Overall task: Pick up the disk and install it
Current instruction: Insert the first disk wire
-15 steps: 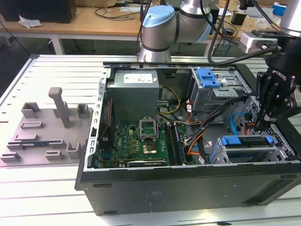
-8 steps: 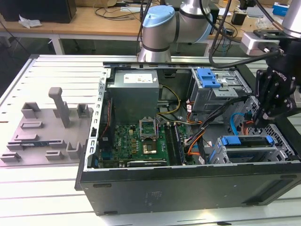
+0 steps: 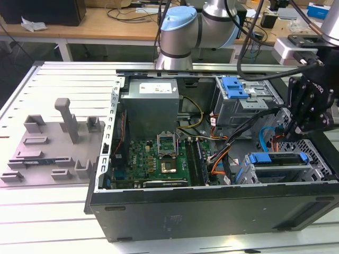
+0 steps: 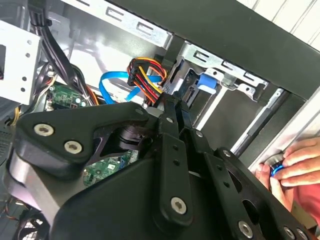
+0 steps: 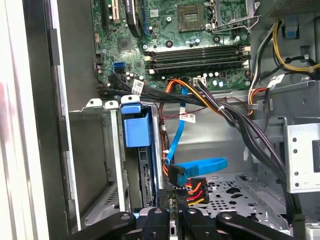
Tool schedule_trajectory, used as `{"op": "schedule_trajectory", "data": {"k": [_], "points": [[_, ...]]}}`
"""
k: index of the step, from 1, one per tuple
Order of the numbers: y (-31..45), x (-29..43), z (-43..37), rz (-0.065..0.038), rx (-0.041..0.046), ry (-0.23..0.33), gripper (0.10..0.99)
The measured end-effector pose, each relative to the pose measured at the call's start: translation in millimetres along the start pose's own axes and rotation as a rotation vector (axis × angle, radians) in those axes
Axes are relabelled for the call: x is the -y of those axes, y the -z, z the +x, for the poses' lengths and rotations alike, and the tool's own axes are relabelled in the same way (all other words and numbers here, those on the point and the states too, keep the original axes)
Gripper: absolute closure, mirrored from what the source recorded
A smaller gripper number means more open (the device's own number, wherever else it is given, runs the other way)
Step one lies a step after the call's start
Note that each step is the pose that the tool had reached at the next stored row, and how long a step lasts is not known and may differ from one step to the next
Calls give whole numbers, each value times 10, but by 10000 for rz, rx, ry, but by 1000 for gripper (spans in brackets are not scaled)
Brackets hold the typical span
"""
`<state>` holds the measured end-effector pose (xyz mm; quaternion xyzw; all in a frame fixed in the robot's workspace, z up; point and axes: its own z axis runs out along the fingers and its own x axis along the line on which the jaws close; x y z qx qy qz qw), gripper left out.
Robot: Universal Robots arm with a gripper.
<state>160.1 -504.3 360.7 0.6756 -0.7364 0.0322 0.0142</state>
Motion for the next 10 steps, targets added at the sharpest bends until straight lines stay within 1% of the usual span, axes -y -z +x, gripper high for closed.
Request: {"op": "schedule_trajectory", "data": {"k": [1,6,10], "points": [[-1,1,11,-1,14,1,922],[-1,1,15,-1,15,2,922],[-4,5,57,-15,13,3,922]]}}
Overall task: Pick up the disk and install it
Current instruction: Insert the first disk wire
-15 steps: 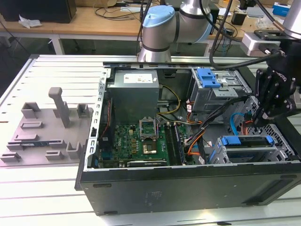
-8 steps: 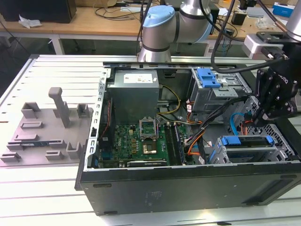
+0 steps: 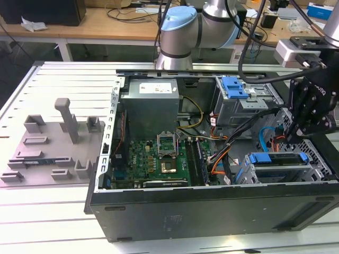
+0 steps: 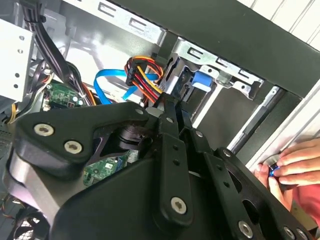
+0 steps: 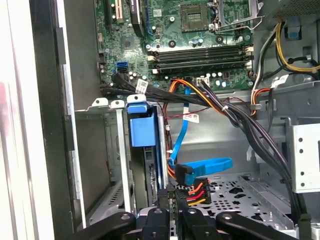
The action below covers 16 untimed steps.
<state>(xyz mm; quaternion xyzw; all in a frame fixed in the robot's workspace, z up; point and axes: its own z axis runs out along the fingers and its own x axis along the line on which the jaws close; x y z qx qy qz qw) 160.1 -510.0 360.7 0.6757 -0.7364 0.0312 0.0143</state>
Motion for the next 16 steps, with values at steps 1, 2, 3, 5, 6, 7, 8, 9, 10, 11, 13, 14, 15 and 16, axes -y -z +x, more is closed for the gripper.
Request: {"op": "schedule_trajectory", "data": {"k": [1,2,3,5,6,7,8,9,10,11,13,14,15,16], "points": [[-1,0,8,-5,1,0,922],[-1,0,8,-6,1,0,922],[-1,0,9,-5,0,0,922],[-1,1,15,-6,-1,0,922],[-1,2,26,-6,-2,1,922],[-3,3,31,-6,0,1,922],[-3,3,35,-6,0,0,922],[-4,3,40,-5,0,0,922],[-5,4,44,-6,0,0,922],[-6,4,54,-5,0,1,922],[-9,5,66,-5,0,0,922],[-11,6,75,-6,2,0,922],[-12,7,80,-6,0,0,922],[-15,7,87,-6,0,0,922]]}}
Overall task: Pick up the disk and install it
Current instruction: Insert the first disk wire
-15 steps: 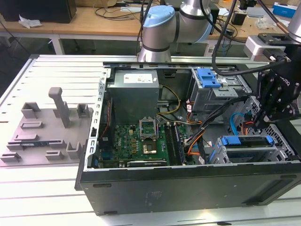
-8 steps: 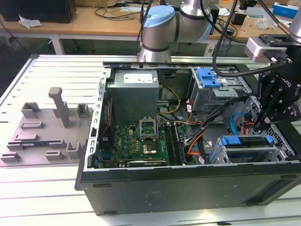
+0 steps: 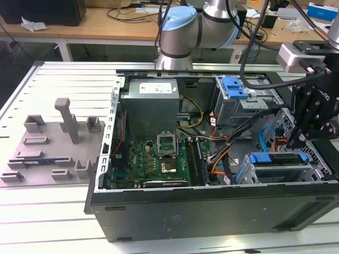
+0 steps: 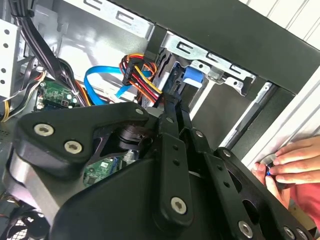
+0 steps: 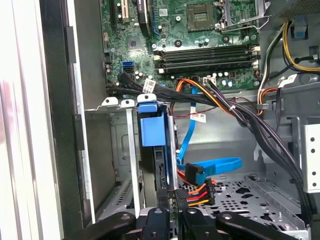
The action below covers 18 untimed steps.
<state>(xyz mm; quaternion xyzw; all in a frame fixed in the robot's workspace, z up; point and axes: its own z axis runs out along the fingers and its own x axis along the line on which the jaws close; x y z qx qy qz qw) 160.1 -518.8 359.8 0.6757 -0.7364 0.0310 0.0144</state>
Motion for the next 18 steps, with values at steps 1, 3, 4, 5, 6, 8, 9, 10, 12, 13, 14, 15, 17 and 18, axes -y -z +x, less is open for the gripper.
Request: {"op": "schedule_trajectory", "data": {"k": [1,3,4,5,6,8,9,10,12,13,14,15,17,18], "points": [[-3,0,3,0,2,-1,922],[-7,1,8,0,1,0,922],[-9,1,11,0,0,0,922],[-11,1,12,0,-1,0,922],[-14,1,13,0,-1,0,922],[-22,0,13,0,-1,0,922],[-29,0,12,0,-2,0,922],[-34,0,12,0,-2,0,922],[-39,0,12,0,-1,0,922],[-41,0,12,-2,-1,0,922],[-42,0,13,-6,-1,0,922],[-45,-1,14,-10,0,-1,922],[-49,1,17,-21,2,0,922],[-52,5,21,-44,-4,4,922]]}}
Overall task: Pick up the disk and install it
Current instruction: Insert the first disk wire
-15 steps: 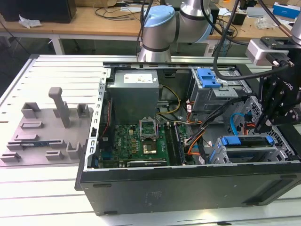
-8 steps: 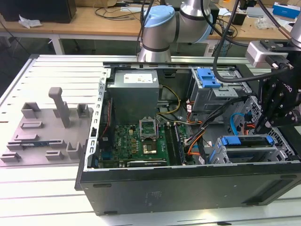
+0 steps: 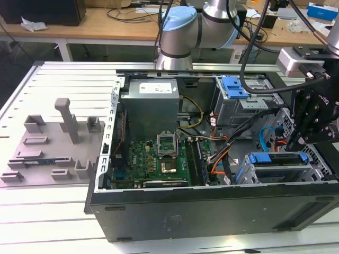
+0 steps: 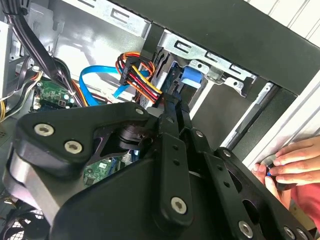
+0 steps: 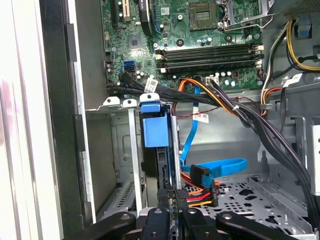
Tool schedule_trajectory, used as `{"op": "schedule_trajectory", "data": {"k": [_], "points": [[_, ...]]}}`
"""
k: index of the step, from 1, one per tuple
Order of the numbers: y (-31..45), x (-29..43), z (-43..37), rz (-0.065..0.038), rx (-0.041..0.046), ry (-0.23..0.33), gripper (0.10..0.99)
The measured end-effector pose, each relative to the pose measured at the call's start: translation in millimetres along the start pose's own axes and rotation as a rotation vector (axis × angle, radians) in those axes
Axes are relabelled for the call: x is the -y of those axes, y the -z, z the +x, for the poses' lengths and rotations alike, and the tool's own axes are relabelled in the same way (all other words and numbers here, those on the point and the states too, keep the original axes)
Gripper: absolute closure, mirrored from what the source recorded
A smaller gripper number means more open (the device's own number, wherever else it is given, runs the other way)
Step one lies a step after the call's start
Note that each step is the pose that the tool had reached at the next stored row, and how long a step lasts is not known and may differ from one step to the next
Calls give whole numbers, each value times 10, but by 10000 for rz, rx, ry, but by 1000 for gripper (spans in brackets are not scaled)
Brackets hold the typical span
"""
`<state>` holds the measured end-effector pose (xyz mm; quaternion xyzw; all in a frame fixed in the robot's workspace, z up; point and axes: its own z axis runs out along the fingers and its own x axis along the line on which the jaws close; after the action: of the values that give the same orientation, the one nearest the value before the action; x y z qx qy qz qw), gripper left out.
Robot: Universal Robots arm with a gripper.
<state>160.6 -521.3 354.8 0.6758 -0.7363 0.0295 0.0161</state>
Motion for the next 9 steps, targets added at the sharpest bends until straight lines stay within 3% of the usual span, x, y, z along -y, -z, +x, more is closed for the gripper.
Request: {"op": "schedule_trajectory", "data": {"k": [9], "points": [[-20,25,9,-72,-9,4,922]]}}
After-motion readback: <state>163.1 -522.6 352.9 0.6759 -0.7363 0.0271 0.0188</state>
